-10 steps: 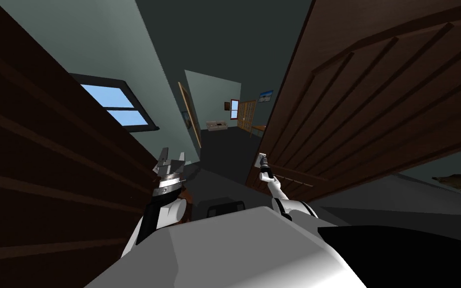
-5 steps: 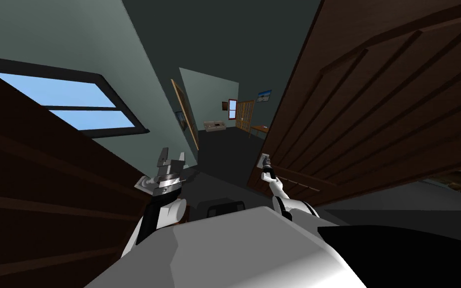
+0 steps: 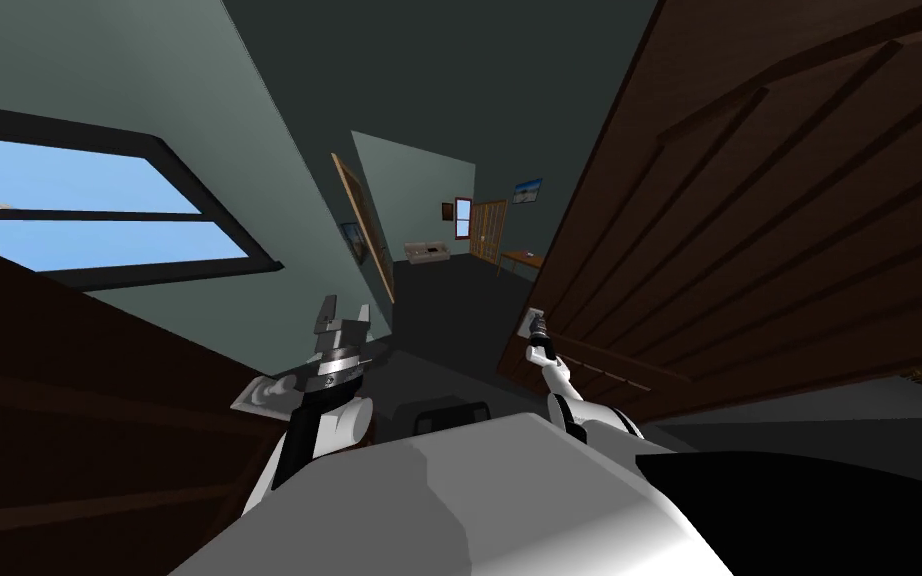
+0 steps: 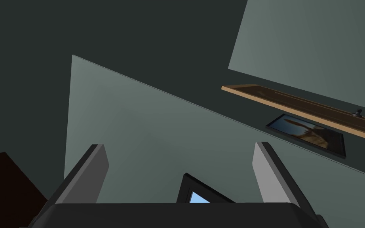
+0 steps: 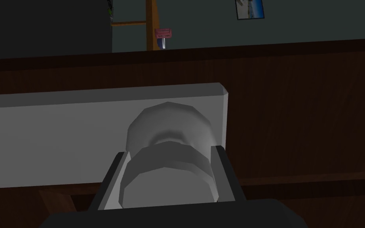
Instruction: Push the door open
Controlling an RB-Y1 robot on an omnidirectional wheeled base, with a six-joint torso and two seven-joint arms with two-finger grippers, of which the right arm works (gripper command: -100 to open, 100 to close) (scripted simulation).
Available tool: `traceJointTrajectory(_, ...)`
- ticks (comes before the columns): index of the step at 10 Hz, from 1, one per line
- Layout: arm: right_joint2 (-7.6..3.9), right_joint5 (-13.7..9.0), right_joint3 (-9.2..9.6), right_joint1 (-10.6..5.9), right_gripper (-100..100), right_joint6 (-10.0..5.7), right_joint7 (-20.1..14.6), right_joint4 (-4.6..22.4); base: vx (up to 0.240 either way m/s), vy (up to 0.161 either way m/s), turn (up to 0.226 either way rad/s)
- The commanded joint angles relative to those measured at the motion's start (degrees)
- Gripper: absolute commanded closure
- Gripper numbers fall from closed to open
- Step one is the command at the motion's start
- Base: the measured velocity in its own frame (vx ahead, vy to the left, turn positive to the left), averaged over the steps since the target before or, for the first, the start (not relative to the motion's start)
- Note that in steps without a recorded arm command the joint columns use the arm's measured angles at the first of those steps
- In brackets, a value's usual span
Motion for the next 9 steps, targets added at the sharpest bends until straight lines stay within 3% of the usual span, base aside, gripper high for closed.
traceJointTrajectory(1, -1.27, -0.3, -0.83, -0.05, 100, -0.46, -0.2, 1.1, 0.177, 0.053, -0.070)
traceJointTrajectory(8, -2.12, -1.2, -4.05, 0.28, 100, -0.80, 0.8, 2.2, 0.172, 0.040, -0.053)
traceJointTrajectory(9, -2.34, -1.1, -3.56, -0.09, 100, -1.07, 0.5, 3.2, 0.073, 0.028, -0.045)
